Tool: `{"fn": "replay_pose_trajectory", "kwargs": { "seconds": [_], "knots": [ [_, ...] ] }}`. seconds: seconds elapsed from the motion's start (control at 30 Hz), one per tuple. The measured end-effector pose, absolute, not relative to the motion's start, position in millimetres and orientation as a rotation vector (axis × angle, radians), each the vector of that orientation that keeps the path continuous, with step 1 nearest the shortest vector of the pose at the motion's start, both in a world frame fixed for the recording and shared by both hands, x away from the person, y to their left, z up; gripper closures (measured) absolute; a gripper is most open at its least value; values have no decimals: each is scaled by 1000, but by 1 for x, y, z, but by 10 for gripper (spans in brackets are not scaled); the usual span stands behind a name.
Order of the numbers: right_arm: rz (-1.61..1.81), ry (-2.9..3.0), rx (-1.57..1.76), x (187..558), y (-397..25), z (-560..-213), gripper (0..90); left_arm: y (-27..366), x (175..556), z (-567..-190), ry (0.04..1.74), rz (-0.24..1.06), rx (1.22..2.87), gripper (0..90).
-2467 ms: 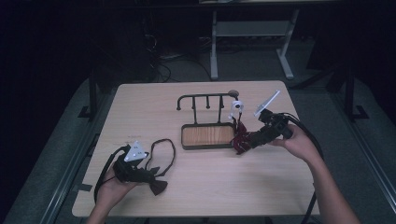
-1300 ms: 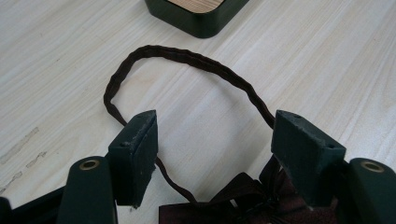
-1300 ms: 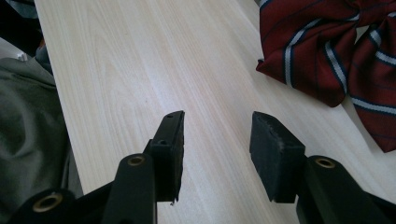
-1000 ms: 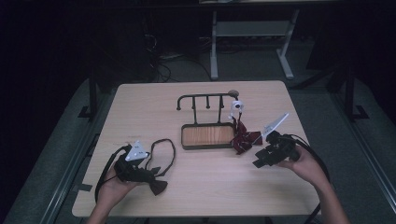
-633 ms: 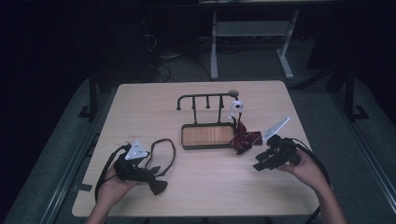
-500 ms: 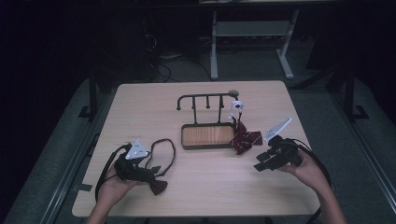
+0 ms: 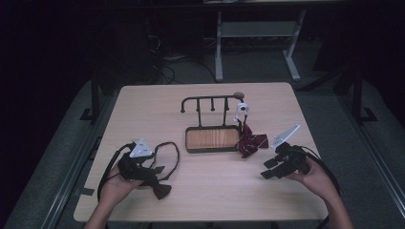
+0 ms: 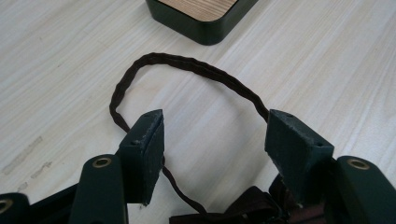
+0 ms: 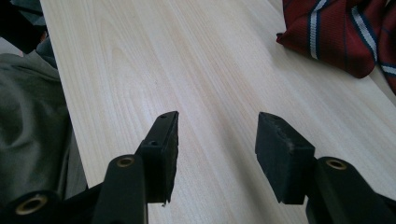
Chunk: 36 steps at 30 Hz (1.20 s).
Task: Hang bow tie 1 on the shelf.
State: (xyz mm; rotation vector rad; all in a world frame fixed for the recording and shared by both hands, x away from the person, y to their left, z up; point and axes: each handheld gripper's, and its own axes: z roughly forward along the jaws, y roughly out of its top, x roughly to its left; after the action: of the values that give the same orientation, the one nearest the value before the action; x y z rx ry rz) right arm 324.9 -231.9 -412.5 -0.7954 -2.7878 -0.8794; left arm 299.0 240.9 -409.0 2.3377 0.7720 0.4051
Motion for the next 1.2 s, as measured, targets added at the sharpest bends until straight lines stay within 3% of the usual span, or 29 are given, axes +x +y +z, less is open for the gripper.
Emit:
{"fn": "replay_pose_trajectory", "kwargs": {
  "seconds": [0.4, 1.2],
  "knots": [
    [-877, -2785, -804, 323, -234, -417, 473, 237, 323, -398, 756, 425, 2428, 411],
    [-866, -2802, -792, 321, -233, -416, 472, 233, 377, -402, 839, 332, 2529, 494]
  ]
}}
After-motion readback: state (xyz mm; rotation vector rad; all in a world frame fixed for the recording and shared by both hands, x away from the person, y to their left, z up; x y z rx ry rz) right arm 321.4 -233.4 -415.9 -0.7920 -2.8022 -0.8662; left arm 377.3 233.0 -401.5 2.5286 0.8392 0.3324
